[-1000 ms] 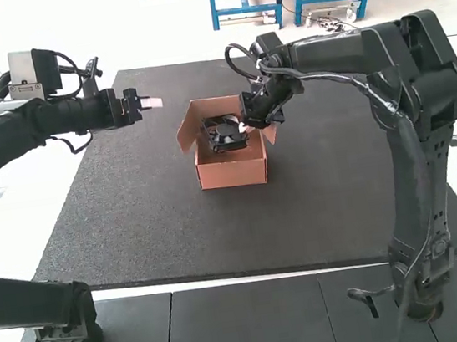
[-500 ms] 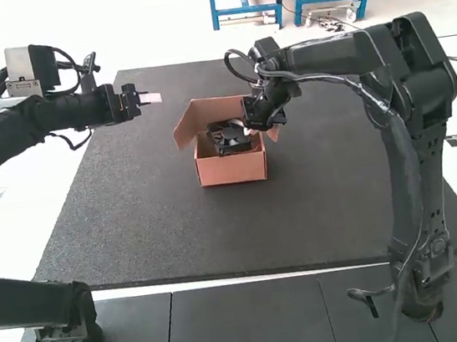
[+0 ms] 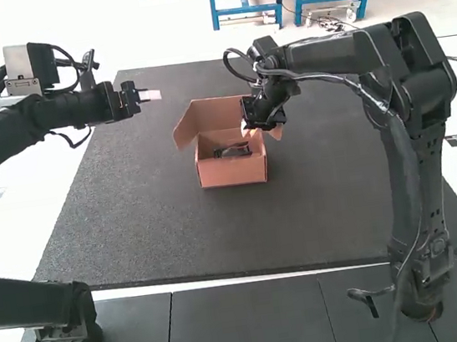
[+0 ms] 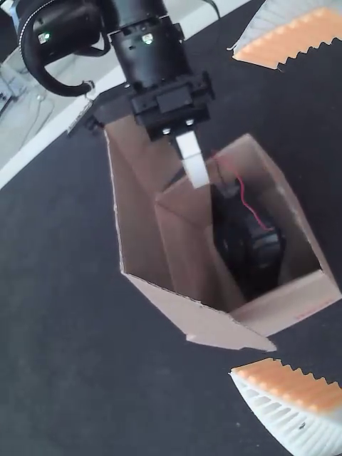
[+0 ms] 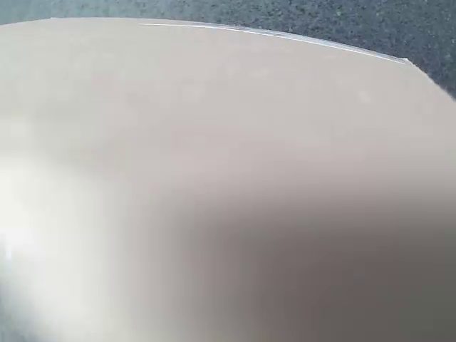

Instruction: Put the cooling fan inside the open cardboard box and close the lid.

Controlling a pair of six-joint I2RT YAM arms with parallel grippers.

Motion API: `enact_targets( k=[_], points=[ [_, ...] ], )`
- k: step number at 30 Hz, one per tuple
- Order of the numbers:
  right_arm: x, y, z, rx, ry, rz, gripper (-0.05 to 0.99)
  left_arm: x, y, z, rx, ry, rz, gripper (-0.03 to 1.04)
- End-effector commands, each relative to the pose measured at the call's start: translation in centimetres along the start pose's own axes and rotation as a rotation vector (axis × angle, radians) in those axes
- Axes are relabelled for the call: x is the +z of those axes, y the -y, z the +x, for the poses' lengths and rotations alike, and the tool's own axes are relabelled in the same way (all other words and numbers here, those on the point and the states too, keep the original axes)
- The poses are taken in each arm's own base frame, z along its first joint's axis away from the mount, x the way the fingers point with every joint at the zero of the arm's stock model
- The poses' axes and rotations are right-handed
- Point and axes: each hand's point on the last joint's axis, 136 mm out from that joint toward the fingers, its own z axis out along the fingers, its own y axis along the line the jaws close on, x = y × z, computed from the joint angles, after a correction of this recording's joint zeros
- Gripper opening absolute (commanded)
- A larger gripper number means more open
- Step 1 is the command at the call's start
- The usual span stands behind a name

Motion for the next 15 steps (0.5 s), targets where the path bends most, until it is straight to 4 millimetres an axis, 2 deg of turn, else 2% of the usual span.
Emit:
enact_targets(
  k=[1, 5, 8, 11, 15],
  points=[
    [0.0, -1.1, -0.2, -0.037, -0.003, -0.01, 0.32, -1.1, 1.3, -2.5, 0.043, 0.062, 0.01, 0.96],
    [-0.3, -1.1, -0.1, -0.043, -0.017, -0.005, 0.38, -1.1, 1.3, -2.4, 0.04, 0.059, 0.008, 0.96],
    [-1.3, -1.4, -0.2, -0.048, -0.025, -0.001, 0.41, -1.1, 1.0, -2.3, 0.038, 0.059, -0.006, 0.96],
    [-3.1, -1.8, -0.5, -0.069, -0.034, 0.002, 0.42, -0.9, -0.4, -2.4, 0.033, 0.065, -0.074, 0.96],
    [-6.2, -1.9, -1.1, -0.085, -0.024, 0.03, 0.51, 0.1, -2.5, -1.8, 0.02, 0.043, -0.148, 0.96]
  ],
)
